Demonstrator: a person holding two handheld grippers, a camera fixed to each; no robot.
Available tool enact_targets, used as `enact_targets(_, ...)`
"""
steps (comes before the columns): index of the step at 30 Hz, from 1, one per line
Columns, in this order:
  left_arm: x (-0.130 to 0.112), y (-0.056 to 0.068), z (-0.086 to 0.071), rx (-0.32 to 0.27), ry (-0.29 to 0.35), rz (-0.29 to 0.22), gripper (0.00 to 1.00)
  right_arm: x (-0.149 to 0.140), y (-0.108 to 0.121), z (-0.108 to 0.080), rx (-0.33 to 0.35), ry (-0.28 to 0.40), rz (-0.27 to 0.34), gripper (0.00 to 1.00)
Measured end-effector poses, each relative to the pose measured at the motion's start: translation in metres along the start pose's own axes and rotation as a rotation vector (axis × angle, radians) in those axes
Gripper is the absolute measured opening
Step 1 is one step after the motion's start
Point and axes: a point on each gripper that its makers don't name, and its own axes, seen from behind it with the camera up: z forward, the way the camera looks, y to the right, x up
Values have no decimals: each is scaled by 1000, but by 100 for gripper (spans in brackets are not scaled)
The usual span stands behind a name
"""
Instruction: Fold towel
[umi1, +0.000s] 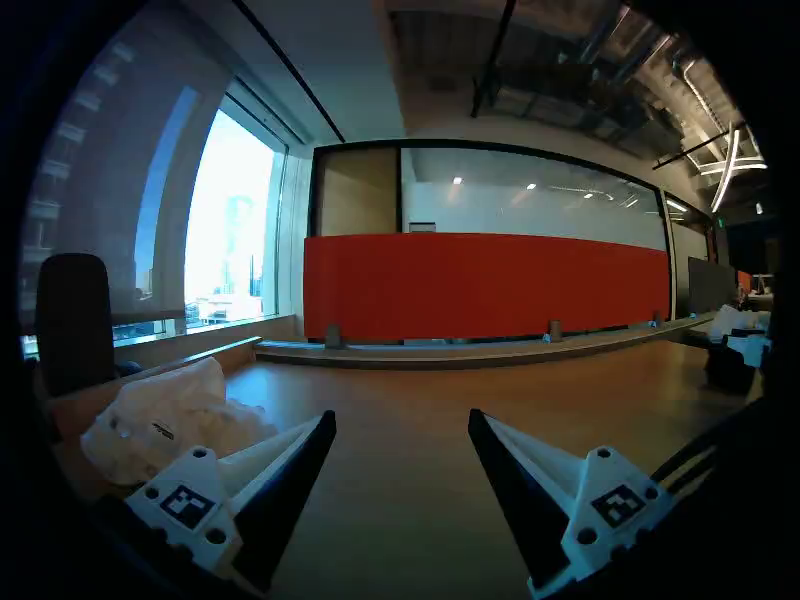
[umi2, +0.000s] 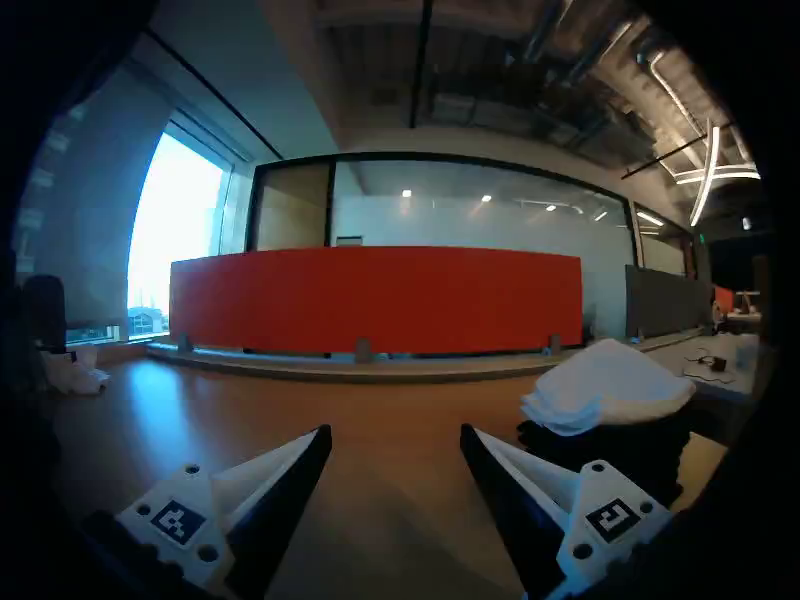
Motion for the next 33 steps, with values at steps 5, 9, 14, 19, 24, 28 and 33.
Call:
enact_targets(5,0,0,0,0,0,0,98,0,-1,-1,3,1,0,99)
enact_targets(9,0,0,0,0,0,0,98,1,-2,-1,8,1,0,99)
enact_targets(14,0,0,0,0,0,0,98,1,-4,-1,16,1,1,99)
enact_targets(19,0,0,1,0,0,0,98,1,-4,-2,16,1,1,99)
enact_targets(24,0,0,1,0,0,0,98,1,-4,-2,16,1,1,99)
enact_targets(28,1,0,0,0,-1,0,98,1,-4,-2,16,1,1,99)
enact_targets(33,3,-1,0,0,-1,0,98,1,-4,-2,16,1,1,99)
